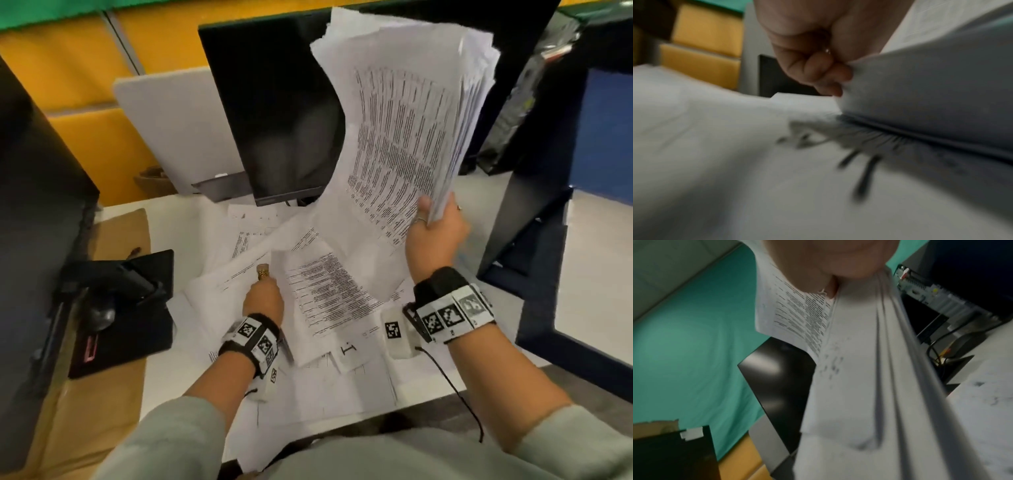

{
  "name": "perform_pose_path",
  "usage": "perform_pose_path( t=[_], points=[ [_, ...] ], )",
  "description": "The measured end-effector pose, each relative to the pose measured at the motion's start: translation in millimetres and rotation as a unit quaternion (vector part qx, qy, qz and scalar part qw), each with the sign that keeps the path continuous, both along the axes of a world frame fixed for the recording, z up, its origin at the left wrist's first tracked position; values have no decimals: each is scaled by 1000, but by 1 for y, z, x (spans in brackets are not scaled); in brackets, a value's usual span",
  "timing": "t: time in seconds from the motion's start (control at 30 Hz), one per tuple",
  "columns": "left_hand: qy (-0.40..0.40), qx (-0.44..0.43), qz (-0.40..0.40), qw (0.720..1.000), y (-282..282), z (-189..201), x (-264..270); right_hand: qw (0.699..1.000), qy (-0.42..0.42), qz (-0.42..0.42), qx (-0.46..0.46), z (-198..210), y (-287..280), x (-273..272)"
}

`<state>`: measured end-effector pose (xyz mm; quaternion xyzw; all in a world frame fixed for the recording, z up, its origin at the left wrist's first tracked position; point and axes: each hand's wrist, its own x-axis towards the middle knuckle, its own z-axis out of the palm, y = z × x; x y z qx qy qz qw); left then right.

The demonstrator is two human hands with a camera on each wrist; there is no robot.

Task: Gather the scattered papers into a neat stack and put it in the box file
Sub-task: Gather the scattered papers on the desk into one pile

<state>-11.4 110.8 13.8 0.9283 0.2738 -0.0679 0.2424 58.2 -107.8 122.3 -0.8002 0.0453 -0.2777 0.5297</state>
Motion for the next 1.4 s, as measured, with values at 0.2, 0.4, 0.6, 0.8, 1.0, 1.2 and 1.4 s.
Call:
perform_pose_path(
  t=[0.2, 0.4, 0.6, 0.8, 1.0, 1.2, 1.4],
  points=[
    [148, 70, -68, 984, -9, 18, 3, 997, 48, 3, 58, -3, -3, 19],
    [81, 72, -225, 968, -36, 20, 62, 999, 40, -14, 18, -10, -10, 20],
    [159, -16, -219, 962, -45, -4, 68, 999, 43, -13, 21, -13, -4, 13],
    [160, 51, -160, 973, 6, 13, 55, 997, 50, -4, 62, -11, -9, 9],
    [183, 142, -112, 966, 84, 30, 53, 990, 84, 16, 109, -15, -7, 0],
    [189, 138, -117, 965, 71, 12, 44, 991, 91, 20, 99, -21, -3, -5],
    [169, 159, -154, 960, 62, 6, 39, 986, 107, 29, 127, -22, 2, -8]
  ],
)
